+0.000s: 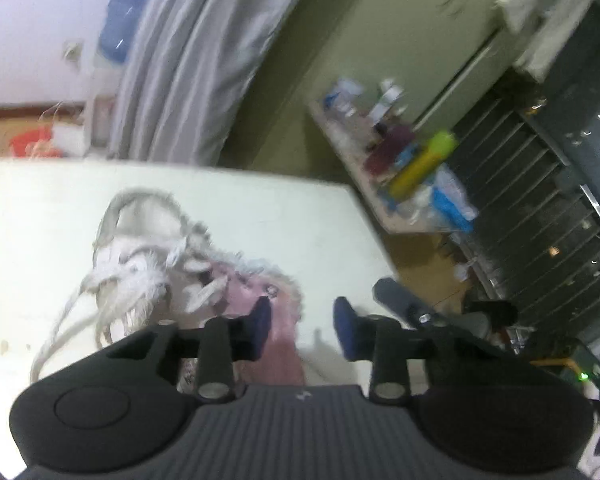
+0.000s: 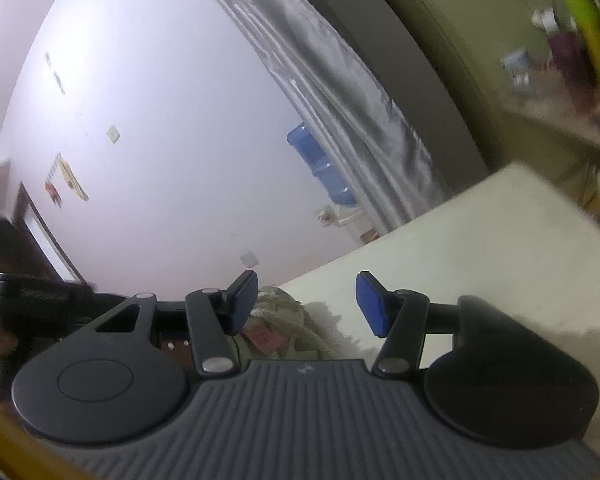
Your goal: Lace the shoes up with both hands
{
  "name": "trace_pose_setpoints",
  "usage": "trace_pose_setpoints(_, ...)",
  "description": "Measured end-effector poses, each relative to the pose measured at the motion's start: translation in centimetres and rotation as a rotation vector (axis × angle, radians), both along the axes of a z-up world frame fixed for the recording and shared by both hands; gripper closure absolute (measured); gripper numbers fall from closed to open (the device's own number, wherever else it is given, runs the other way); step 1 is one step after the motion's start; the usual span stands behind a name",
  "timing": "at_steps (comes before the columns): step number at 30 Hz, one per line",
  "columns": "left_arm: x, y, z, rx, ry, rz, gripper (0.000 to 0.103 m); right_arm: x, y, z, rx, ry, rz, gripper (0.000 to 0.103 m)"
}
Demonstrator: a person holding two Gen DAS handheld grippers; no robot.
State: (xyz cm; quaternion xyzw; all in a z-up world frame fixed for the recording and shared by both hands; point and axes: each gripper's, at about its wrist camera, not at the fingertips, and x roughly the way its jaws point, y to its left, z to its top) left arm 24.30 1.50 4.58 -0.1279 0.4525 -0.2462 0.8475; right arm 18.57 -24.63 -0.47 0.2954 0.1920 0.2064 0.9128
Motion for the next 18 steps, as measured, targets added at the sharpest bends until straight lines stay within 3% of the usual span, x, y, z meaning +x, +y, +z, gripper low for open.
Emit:
trace_pose_setpoints(4, 0.0, 0.0, -1.5, 0.007, -0.009, 0.048, 0.078, 1.3, 0.1, -0.8, 0.02, 0.02, 0.023, 0.049)
trace_pose_setpoints(8, -2.3, 0.5, -2.1, 0.043, -0.143, 0.06, 0.087, 2.7, 0.5, -1.6, 0.046, 0.049, 0.054, 0.049)
trace_pose_setpoints(13, -3.4, 1.1, -2.6, 0.005, -0.215, 0.051, 0.088, 4.9, 1.3, -2.4, 0.113, 0.096, 0.104, 0.049)
trace_pose_setpoints(18, -4.6, 0.7, -3.0, 0.002, -0.317, 0.031, 0.088, 6.0, 3.2, -1.8, 0.123, 0.086, 0.203, 0.049)
